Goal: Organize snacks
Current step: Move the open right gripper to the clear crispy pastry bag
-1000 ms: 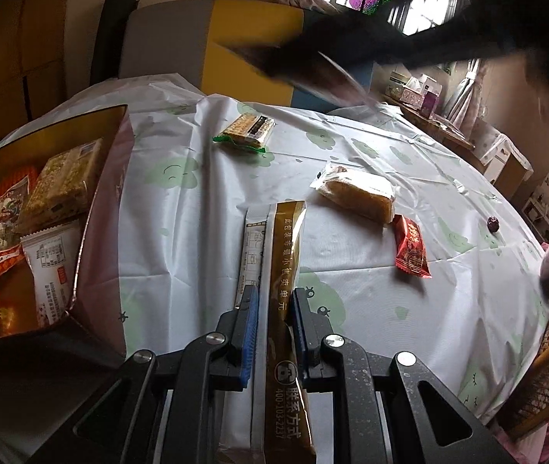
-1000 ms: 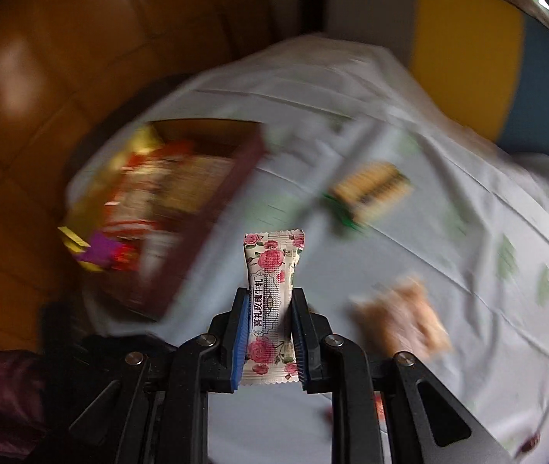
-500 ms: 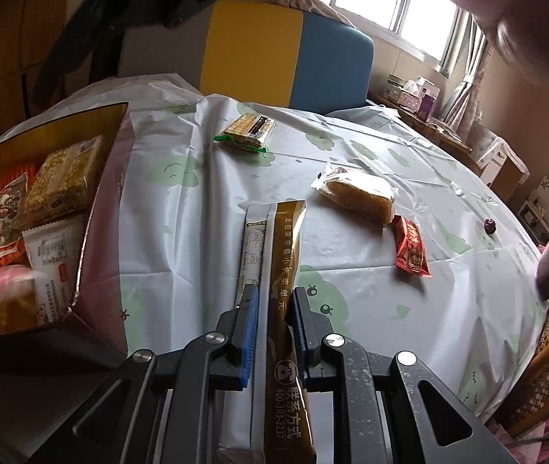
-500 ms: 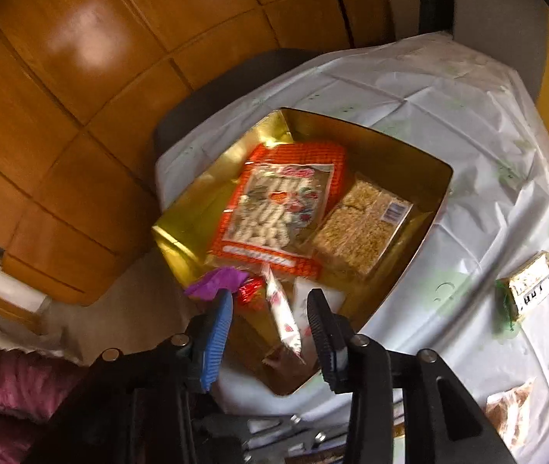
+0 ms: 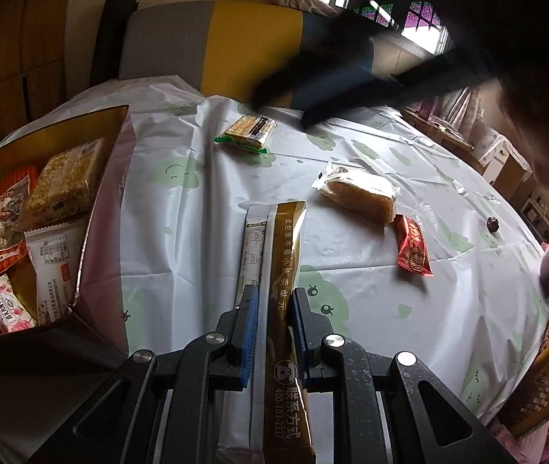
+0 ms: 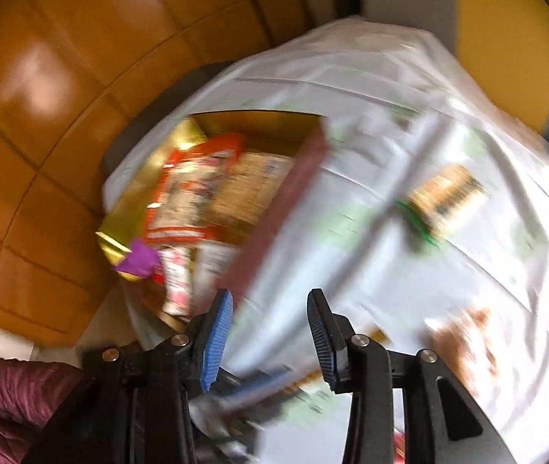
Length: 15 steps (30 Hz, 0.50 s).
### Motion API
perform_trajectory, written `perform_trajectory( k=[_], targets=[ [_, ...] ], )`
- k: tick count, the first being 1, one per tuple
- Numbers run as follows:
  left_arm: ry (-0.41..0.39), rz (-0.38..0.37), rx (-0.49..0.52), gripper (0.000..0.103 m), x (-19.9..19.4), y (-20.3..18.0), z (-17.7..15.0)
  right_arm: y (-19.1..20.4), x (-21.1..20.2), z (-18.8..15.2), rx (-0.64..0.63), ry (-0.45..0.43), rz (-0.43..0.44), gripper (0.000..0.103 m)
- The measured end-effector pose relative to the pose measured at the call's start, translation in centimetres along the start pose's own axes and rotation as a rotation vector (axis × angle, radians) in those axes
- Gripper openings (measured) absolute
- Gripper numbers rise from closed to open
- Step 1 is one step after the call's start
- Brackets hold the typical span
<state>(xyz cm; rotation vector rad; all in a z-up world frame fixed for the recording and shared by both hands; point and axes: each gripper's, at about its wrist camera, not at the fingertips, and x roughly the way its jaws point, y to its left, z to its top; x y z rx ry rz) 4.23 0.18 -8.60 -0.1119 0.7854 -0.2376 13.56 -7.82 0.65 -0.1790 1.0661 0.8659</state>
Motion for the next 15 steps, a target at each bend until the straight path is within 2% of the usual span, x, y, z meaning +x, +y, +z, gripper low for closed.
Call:
perform_trajectory(
  k=[9, 12, 15],
  targets=[
    [0.004, 0.020, 0.017, 0.018, 0.2, -0.4, 0.1, -11.5, -3.4, -7.1, 0.266, 0.000, -0.201, 0.041],
    [0.006, 0.026, 0.020, 0.018, 0.2, -0.5, 0.1, -13.7, -3.7, -9.0, 0.356, 0.016, -0.179, 0.041],
    [0.006, 0.034, 0.028, 0.018, 0.2, -0.6, 0.1, -13.8, -2.8, -10.2, 0.387, 0.034, -0.125, 0.041]
  ],
)
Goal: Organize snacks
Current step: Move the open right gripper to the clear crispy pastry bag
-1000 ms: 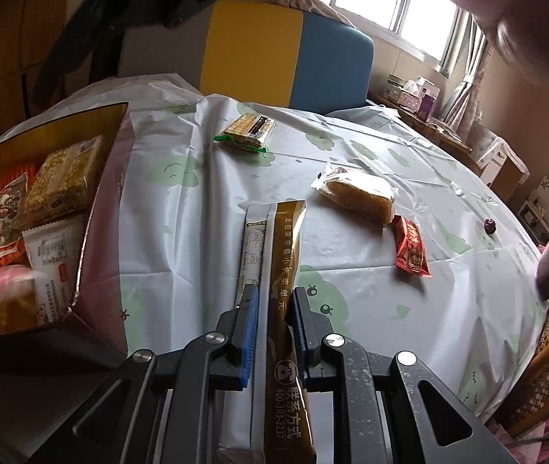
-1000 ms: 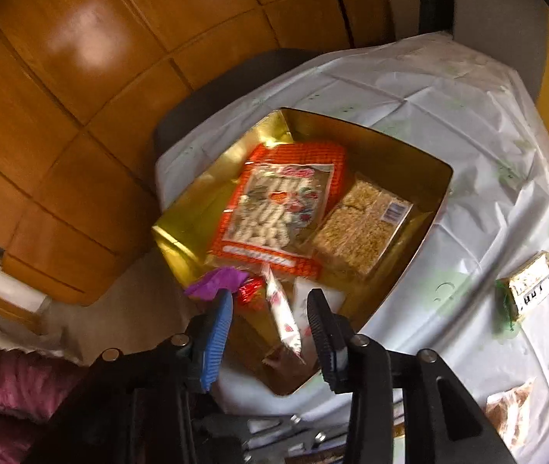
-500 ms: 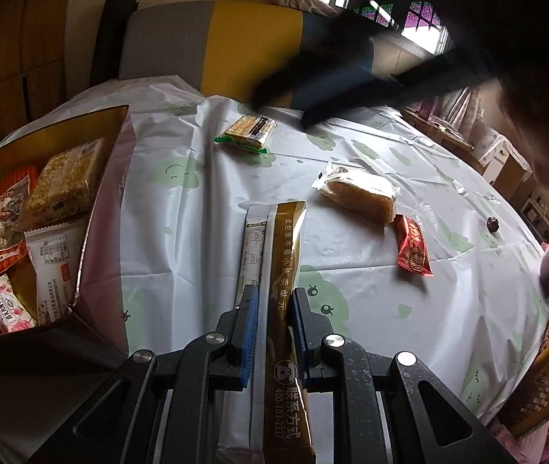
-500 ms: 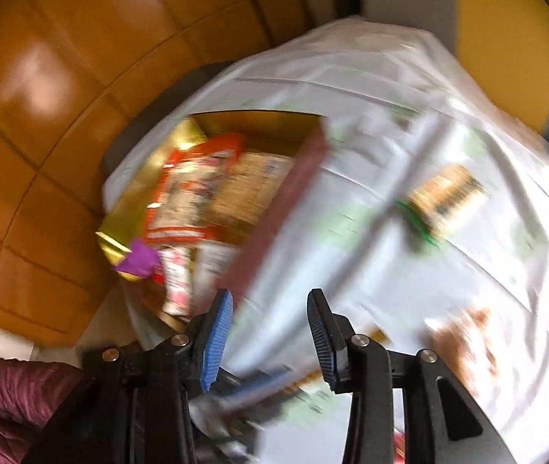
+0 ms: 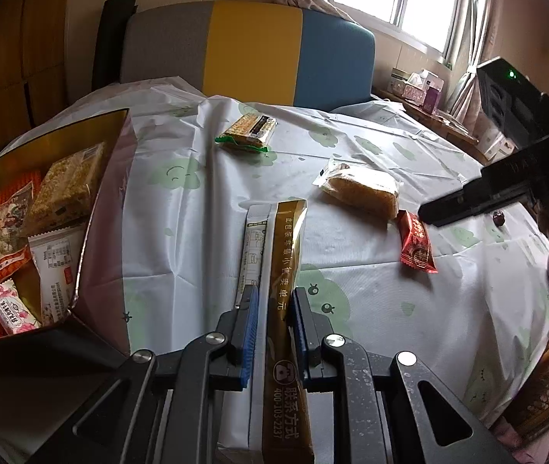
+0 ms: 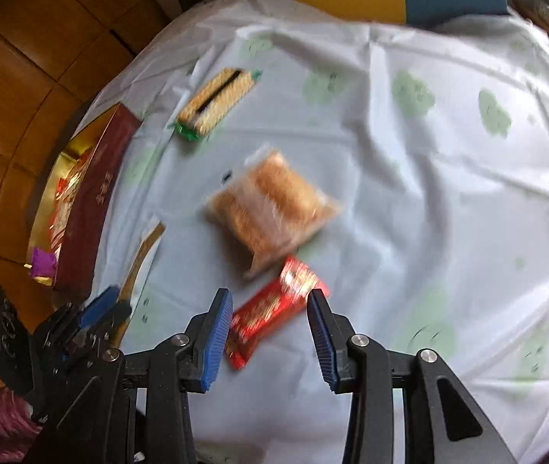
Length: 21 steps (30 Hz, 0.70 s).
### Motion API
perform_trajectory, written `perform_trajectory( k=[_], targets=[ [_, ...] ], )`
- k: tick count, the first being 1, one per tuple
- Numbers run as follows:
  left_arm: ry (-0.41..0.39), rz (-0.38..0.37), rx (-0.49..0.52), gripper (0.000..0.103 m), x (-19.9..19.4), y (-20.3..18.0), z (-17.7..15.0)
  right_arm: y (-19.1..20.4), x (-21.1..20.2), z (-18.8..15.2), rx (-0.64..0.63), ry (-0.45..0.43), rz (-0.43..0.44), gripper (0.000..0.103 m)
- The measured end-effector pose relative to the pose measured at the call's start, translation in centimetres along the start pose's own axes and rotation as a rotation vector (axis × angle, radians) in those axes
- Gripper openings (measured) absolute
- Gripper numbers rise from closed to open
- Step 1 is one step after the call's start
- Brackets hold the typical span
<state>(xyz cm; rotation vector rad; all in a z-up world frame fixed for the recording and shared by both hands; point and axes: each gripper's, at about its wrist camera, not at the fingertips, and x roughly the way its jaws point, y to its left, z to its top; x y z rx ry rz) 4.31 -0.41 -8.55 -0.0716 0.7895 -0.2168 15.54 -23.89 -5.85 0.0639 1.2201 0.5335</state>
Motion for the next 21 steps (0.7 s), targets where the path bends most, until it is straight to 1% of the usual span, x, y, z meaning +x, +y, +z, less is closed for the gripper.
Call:
perform_trajectory(
  k=[2, 5, 10, 14, 17, 18, 20, 21],
  targets=[
    [0.000, 0.006, 0.005, 0.018, 0.0, -0.1, 0.0, 0.0, 0.9, -0.6, 0.025, 0.020, 0.034, 0.041],
    [0.001, 0.007, 0.006, 0.018, 0.0, -0.1, 0.0, 0.8, 1.7, -0.9, 0.017, 0.028, 0.013, 0.041],
    [0.001, 0.006, 0.004, 0.018, 0.0, 0.0, 0.0, 0.9, 2.5, -0.8, 0.025, 0.028, -0.015, 0.041],
    [0.002, 0.005, 0.003, 0.018, 0.0, 0.0, 0.0, 1.4, 2.3, -0.8, -0.024, 0.029, -0.089, 0.041],
    [0.002, 0.006, 0.000, 0.018, 0.0, 0.0, 0.0, 1.8, 1.9, -0.4, -0.077, 0.031, -0.192, 0.041],
    [0.003, 0.007, -0.001, 0.018, 0.1, 0.0, 0.0, 1.4, 1.5, -0.3, -0.075, 0.028, -0.226, 0.041],
    [0.002, 0.010, 0.001, 0.018, 0.1, 0.0, 0.0, 0.2, 0.9, 0.1, -0.067, 0.023, -0.267, 0.041],
    [0.003, 0.013, 0.003, 0.018, 0.1, -0.1, 0.1, -0.2, 0.8, 0.1, -0.070, 0.019, -0.290, 0.046]
  ],
)
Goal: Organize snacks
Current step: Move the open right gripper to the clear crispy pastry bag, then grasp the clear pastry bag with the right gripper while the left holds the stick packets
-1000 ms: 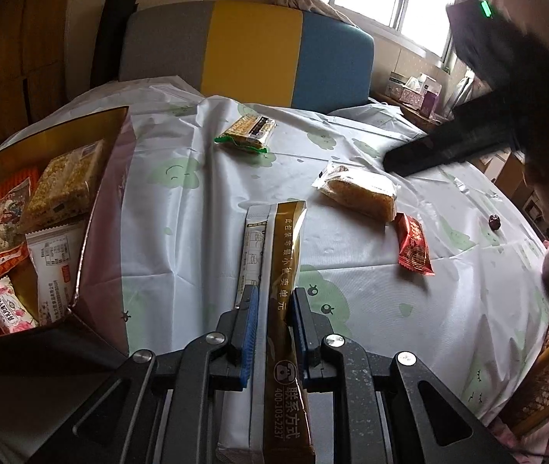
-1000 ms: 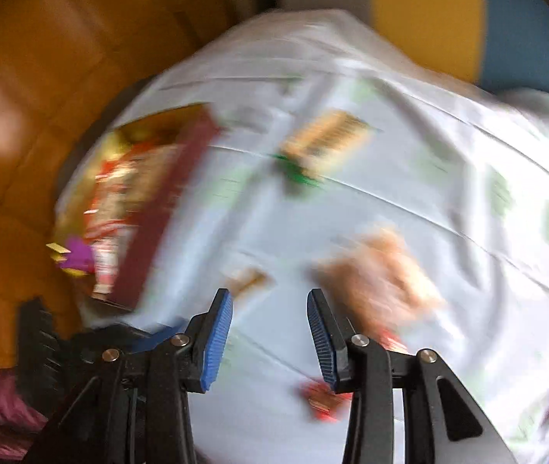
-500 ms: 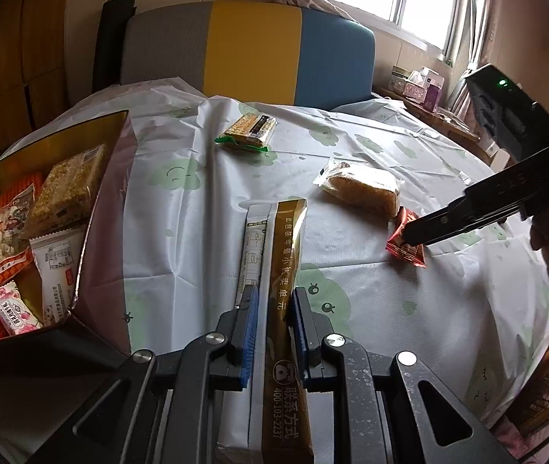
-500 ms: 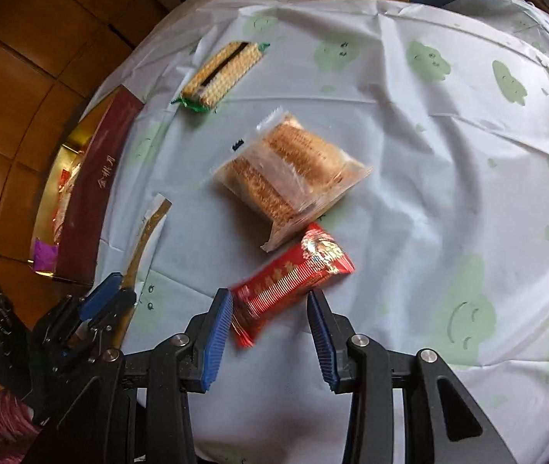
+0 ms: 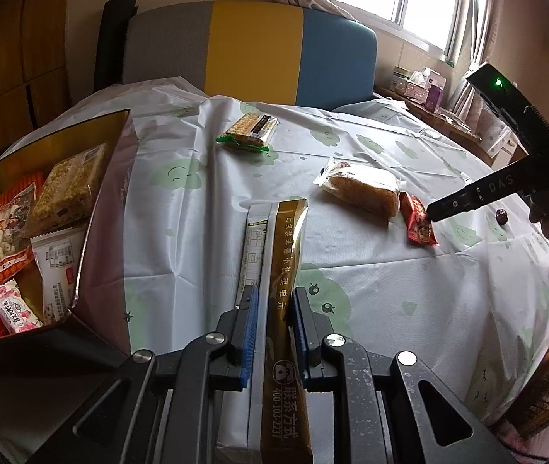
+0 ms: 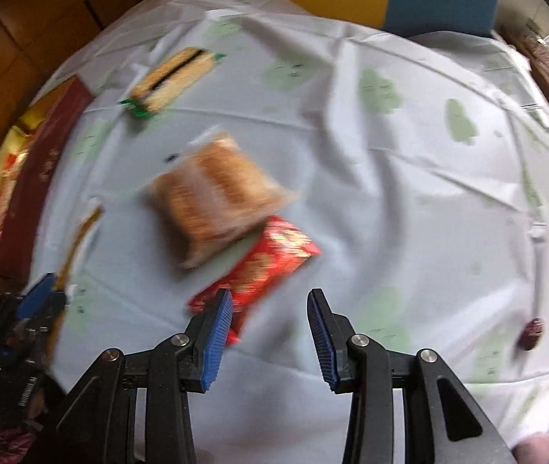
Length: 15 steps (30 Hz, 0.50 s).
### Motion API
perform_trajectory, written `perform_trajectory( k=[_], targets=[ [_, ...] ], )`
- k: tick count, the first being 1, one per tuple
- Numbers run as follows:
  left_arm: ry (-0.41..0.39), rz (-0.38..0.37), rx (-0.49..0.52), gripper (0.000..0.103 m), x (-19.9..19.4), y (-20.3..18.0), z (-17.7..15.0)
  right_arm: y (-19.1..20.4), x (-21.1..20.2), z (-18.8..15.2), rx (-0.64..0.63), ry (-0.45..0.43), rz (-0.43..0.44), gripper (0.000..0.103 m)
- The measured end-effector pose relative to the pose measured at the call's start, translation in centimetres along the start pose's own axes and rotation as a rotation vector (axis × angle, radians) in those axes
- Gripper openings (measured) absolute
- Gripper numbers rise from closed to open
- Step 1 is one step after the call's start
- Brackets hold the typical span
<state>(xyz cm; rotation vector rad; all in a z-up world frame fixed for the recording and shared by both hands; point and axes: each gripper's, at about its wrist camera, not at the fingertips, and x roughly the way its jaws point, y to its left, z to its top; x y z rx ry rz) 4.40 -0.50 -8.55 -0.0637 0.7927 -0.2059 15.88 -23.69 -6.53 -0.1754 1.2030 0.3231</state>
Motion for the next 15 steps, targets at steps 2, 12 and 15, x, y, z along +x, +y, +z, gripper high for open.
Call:
perform_trajectory(
  k=[2, 12, 15],
  targets=[
    [0.006, 0.002, -0.005, 0.018, 0.0, 0.0, 0.1, -1.2, 0.0, 0.0, 0.009, -0.015, -0.030, 0.052],
    [0.010, 0.031, 0.023, 0.018, 0.2, -0.5, 0.2, -3.2, -0.9, 0.6, 0.088, -0.158, 0.017, 0.052],
    [0.014, 0.038, 0.033, 0.018, 0.2, -0.6, 0.2, -1.3, -1.2, 0.9, 0.012, -0.177, 0.054, 0.060]
  ],
)
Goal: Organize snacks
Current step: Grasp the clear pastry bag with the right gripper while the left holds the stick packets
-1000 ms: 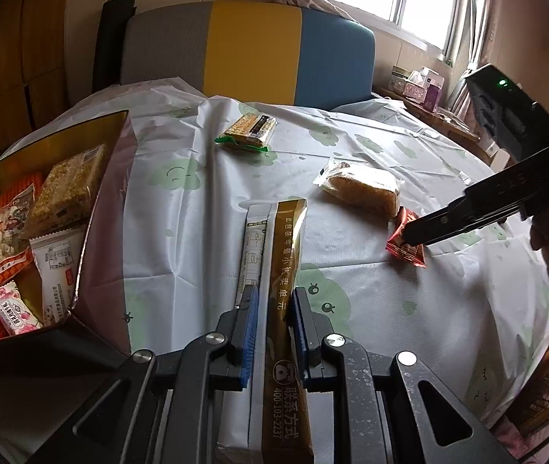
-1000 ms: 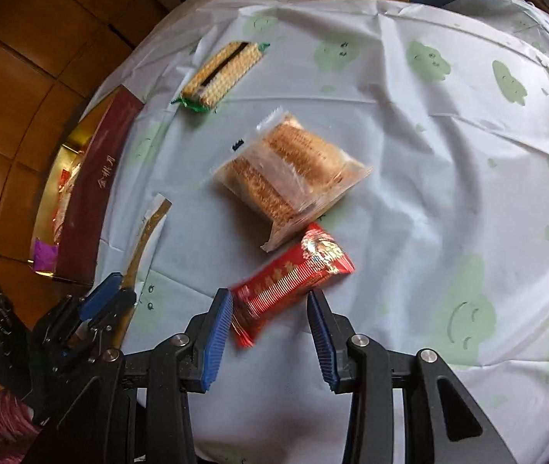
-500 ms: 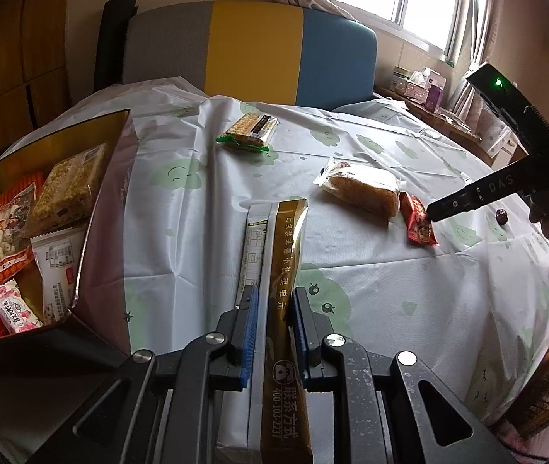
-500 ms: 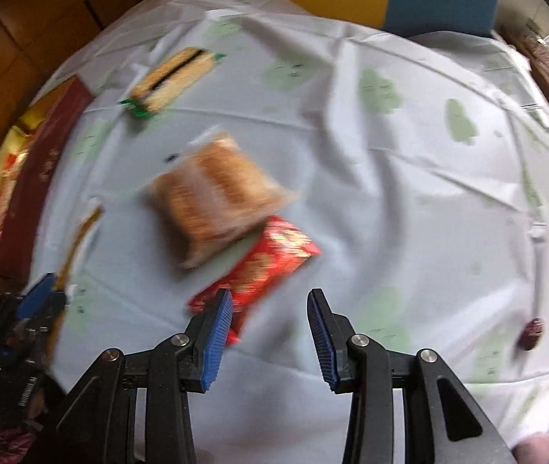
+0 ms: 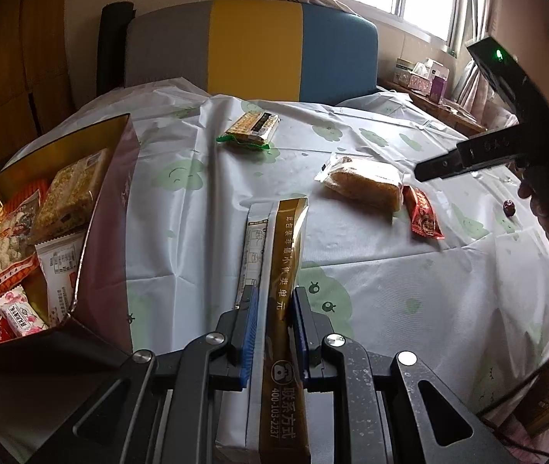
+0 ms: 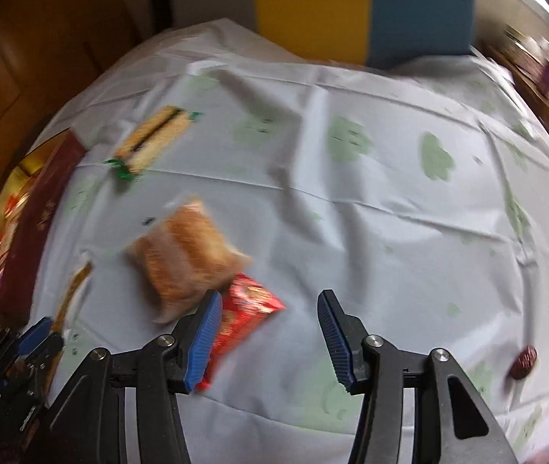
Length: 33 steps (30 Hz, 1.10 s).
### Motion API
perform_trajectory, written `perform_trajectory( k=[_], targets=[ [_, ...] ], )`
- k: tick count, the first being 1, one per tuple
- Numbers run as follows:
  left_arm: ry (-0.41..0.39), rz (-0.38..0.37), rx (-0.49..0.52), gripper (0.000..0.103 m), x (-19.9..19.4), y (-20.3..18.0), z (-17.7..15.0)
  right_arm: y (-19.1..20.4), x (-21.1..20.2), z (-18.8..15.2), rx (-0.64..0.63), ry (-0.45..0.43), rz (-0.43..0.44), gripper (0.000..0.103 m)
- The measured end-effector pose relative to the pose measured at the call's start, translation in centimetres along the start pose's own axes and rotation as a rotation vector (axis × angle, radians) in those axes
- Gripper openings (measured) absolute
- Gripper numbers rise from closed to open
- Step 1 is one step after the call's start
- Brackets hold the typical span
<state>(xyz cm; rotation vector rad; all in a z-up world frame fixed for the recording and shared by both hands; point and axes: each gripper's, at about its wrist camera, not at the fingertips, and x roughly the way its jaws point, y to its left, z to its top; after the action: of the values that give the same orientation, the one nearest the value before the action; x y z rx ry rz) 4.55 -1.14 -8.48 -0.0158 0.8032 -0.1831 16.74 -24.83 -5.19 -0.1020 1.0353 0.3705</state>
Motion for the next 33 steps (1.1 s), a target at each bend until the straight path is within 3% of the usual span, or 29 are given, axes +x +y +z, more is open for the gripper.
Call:
perform_trajectory(
  k=[5, 11, 14, 15, 20, 25, 33],
  targets=[
    [0.008, -0.001, -0.002, 0.018, 0.1, 0.1, 0.1, 3.9, 0.4, 1.4, -0.163, 0.009, 0.063, 0.070],
    [0.012, -0.006, -0.004, 0.018, 0.0, 0.1, 0.2, 7.5, 3.6, 3.0, -0.364, 0.088, -0.021, 0.072],
    [0.010, -0.008, -0.005, 0.018, 0.0, 0.2, 0.1, 8.1, 5.1, 3.0, -0.427, 0.117, -0.111, 0.071],
    [0.010, -0.008, -0.007, 0.018, 0.0, 0.1, 0.1, 7.8, 5.2, 3.0, -0.409, 0.113, -0.118, 0.063],
    [0.014, -0.007, -0.014, 0.018, 0.0, 0.2, 0.1, 5.0, 4.6, 2.1, -0.292, 0.080, -0.127, 0.063],
    [0.048, 0.008, -0.020, 0.018, 0.2, 0.0, 0.8, 0.7, 4.6, 1.0, -0.102, 0.070, -0.032, 0.063],
    [0.109, -0.018, -0.072, 0.016, 0.2, 0.2, 1.9, 1.5, 5.0, 1.5, -0.116, 0.080, -0.057, 0.067]
  ],
)
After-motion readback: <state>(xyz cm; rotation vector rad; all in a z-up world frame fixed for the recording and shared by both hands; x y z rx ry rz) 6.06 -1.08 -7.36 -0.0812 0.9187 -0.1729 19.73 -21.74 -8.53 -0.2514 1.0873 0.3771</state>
